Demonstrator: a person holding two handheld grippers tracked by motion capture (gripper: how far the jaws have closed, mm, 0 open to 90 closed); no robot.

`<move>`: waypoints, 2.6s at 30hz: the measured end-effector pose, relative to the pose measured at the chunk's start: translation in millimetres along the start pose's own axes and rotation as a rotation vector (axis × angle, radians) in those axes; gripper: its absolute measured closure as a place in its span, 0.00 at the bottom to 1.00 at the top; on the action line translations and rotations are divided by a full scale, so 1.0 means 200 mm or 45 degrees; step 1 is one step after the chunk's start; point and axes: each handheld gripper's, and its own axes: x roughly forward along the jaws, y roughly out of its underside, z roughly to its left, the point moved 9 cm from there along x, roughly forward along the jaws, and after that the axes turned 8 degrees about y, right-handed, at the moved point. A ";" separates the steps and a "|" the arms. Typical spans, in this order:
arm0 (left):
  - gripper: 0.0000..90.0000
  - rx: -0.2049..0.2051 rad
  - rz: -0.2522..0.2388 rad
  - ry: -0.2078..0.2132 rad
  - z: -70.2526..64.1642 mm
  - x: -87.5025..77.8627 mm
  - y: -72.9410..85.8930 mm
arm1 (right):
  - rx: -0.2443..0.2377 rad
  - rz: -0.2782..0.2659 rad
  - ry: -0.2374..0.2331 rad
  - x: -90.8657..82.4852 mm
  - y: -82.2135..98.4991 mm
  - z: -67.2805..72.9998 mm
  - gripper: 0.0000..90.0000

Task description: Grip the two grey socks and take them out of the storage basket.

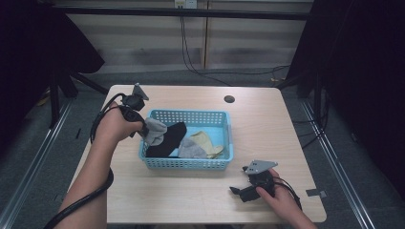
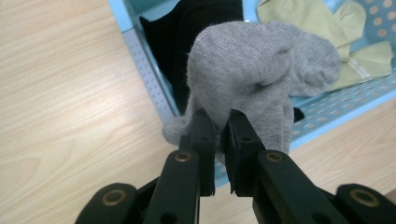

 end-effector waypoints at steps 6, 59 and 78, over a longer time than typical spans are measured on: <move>0.92 -0.033 -0.015 -0.012 0.08 -0.04 0.06 | 0.000 0.000 0.000 0.00 0.00 0.00 0.11; 0.57 -0.228 -0.148 -0.076 0.40 0.12 0.27 | 0.002 -0.003 0.001 0.00 0.00 0.00 0.11; 0.47 -0.017 -0.238 0.009 0.07 0.13 0.02 | 0.002 -0.003 0.001 0.00 0.00 0.00 0.11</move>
